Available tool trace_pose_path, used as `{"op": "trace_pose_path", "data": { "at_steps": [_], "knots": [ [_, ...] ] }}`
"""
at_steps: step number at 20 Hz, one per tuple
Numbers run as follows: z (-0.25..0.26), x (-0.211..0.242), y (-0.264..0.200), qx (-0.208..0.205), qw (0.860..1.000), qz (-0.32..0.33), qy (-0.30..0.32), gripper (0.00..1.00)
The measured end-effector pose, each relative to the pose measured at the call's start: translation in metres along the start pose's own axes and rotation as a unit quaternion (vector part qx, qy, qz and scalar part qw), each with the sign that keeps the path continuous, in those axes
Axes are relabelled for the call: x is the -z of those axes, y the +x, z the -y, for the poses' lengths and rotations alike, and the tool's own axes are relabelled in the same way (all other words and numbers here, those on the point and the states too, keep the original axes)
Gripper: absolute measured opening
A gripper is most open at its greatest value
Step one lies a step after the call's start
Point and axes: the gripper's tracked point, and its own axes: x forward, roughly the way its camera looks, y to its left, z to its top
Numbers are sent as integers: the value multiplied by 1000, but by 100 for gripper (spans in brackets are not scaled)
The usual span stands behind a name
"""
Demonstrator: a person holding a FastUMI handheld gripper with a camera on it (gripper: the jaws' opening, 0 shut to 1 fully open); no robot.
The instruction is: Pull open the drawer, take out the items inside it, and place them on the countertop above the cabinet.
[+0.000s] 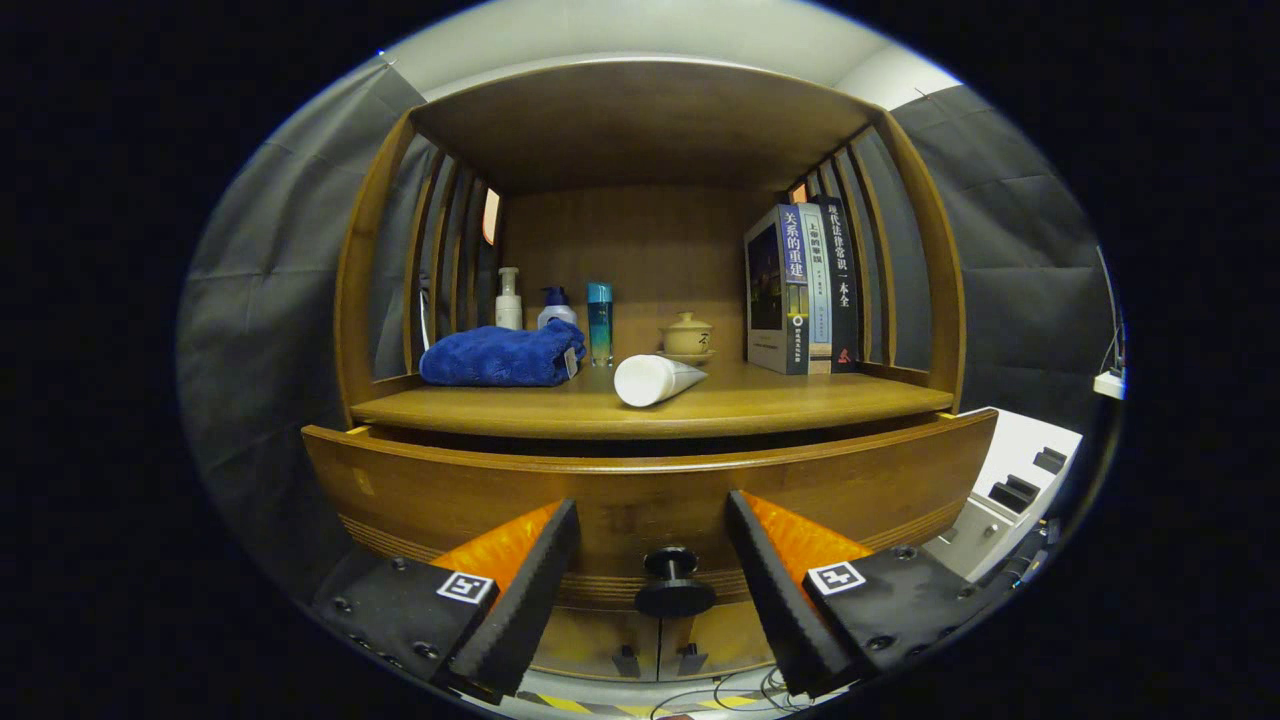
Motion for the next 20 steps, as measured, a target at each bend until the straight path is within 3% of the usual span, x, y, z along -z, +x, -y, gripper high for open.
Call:
{"op": "trace_pose_path", "data": {
  "at_steps": [6,12,15,20],
  "knots": [
    [1,-4,28,1,1000,-12,4,98],
    [7,4,27,17,999,-26,10,98],
    [18,-18,1,30,999,3,35,98],
    [20,-84,-75,3,999,41,32,98]
  ]
}}
